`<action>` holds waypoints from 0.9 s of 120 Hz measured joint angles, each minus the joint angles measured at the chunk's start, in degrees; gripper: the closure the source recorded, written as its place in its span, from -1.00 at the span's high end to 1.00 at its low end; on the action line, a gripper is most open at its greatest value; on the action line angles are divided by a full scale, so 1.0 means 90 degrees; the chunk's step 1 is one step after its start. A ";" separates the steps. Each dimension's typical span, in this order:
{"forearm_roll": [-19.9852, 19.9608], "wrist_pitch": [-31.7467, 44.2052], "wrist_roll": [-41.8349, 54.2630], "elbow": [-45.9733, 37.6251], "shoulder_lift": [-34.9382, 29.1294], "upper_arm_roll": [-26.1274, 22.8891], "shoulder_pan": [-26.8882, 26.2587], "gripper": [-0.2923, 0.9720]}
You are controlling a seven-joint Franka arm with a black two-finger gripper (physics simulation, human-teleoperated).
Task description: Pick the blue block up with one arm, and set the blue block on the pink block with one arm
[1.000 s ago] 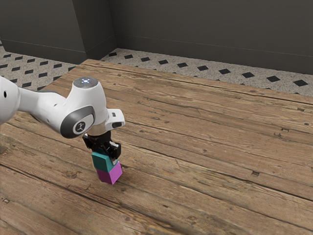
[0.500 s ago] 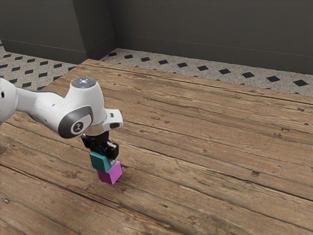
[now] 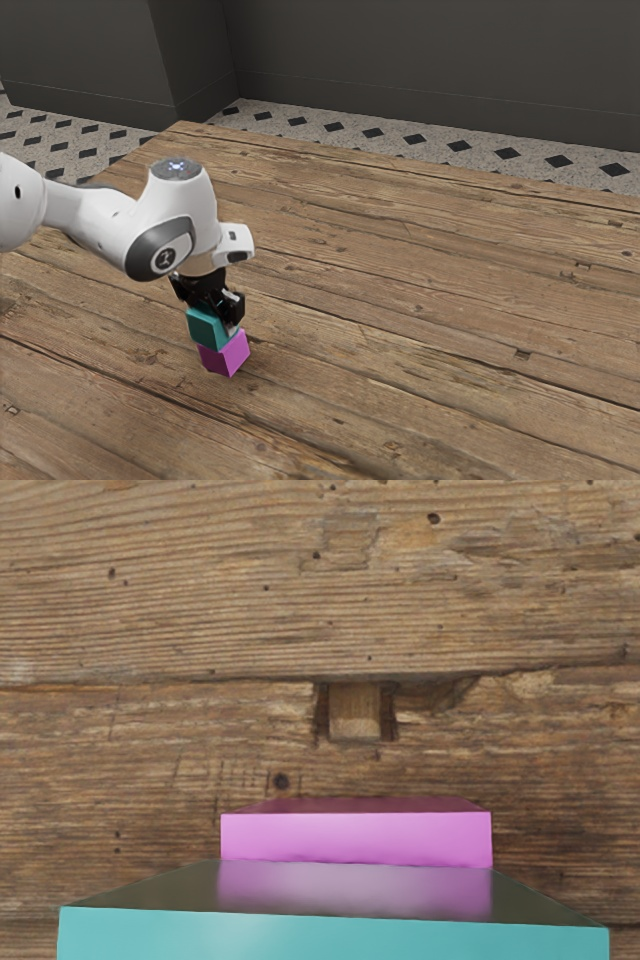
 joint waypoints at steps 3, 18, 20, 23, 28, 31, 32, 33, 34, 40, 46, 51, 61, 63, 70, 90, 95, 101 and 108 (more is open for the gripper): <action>0.0000 0.0002 0.0006 0.0002 0.0013 0.0000 0.0000 0.06; -0.0001 0.0014 0.0032 0.0063 0.0048 0.0000 0.0003 0.06; -0.0002 0.0015 0.0035 0.0068 0.0052 0.0000 0.0004 0.06; -0.0004 0.0018 0.0040 0.0074 0.0058 0.0000 0.0004 0.06; -0.0006 0.0021 0.0046 0.0078 0.0067 0.0000 0.0004 0.06; -0.0007 0.0023 0.0050 0.0080 0.0076 0.0000 0.0004 0.06; -0.0007 0.0023 0.0051 0.0080 0.0080 0.0000 0.0004 0.06; -0.0007 0.0024 0.0052 0.0081 0.0085 0.0000 0.0004 0.06; -0.0008 0.0024 0.0053 0.0081 0.0089 0.0000 0.0004 0.06; -0.0008 0.0027 0.0060 0.0082 0.0105 0.0000 0.0004 0.06; -0.0009 0.0029 0.0065 0.0082 0.0116 0.0000 0.0004 0.06; -0.0010 0.0032 0.0070 0.0086 0.0132 0.0000 0.0004 0.07; -0.0010 0.0037 0.0080 0.0091 0.0156 -0.0001 0.0004 0.07; -0.0010 0.0037 0.0082 0.0094 0.0163 -0.0001 0.0004 0.08; -0.0010 0.0039 0.0088 0.0111 0.0185 -0.0001 0.0005 0.08; -0.0021 0.0044 0.0131 0.0131 0.0219 -0.0002 0.0006 0.23; -0.0024 0.0043 0.0145 0.0132 0.0215 -0.0002 0.0006 0.28; -0.0026 0.0042 0.0159 0.0132 0.0213 -0.0002 0.0006 0.33; -0.0031 0.0041 0.0174 0.0132 0.0207 -0.0002 0.0006 0.38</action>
